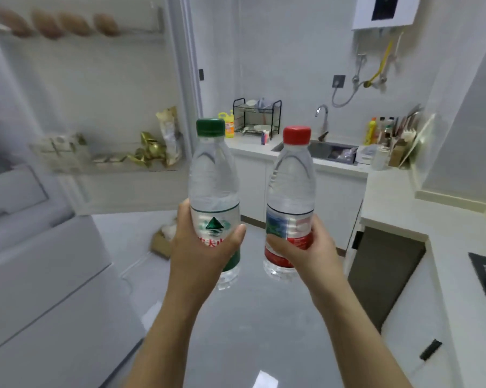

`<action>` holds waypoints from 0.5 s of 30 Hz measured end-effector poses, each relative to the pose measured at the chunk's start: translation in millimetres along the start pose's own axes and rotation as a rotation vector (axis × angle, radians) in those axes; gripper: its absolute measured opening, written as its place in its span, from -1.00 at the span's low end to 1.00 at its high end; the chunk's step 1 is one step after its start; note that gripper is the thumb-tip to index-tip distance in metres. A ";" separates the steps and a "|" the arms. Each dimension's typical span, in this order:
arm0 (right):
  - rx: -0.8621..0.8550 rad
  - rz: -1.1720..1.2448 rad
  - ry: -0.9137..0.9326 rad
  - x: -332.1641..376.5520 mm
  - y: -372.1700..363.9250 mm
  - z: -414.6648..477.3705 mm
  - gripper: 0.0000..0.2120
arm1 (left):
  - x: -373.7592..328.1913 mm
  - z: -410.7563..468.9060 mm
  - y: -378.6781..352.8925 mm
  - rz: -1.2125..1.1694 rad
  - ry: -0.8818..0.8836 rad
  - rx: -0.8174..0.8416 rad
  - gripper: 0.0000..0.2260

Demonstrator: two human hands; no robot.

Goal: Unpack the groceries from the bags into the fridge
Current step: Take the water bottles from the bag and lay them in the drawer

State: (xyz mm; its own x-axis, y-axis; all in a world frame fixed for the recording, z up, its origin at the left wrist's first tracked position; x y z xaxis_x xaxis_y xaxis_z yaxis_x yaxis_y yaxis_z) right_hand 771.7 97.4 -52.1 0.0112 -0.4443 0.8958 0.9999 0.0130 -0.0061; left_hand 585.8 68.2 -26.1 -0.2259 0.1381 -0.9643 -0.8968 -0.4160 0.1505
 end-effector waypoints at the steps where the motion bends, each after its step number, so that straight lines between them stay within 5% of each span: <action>1: 0.034 0.022 -0.004 0.1 -13.0 2.1 -0.58 | 3.0 0.9 10.1 0.000 0.011 -0.031 -0.49; 9: 0.314 0.189 0.023 0.1 -102.6 32.1 -0.43 | 13.5 -1.0 80.4 0.010 0.095 -0.290 -0.51; 15: 0.576 0.284 0.068 -3.4 -149.7 47.5 -0.53 | 12.7 -26.1 107.4 0.004 0.112 -0.617 -0.49</action>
State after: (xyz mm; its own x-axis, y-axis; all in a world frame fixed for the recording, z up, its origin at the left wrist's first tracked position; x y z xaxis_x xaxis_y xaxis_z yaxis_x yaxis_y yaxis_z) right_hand 621.5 139.5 -33.1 0.2944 -0.4087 0.8639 0.7932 0.6087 0.0176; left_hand 496.6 1.8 -27.9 -0.1570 0.0543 -0.9861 -0.5035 -0.8634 0.0327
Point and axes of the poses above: each hand's wrist, its own z-axis towards the middle knuckle, its own y-axis out of the back of the hand, x = y × z, the point moved 4 cm from there along z, towards the middle knuckle, and after that the axes turned 14 degrees about y, right-handed, at the moved point
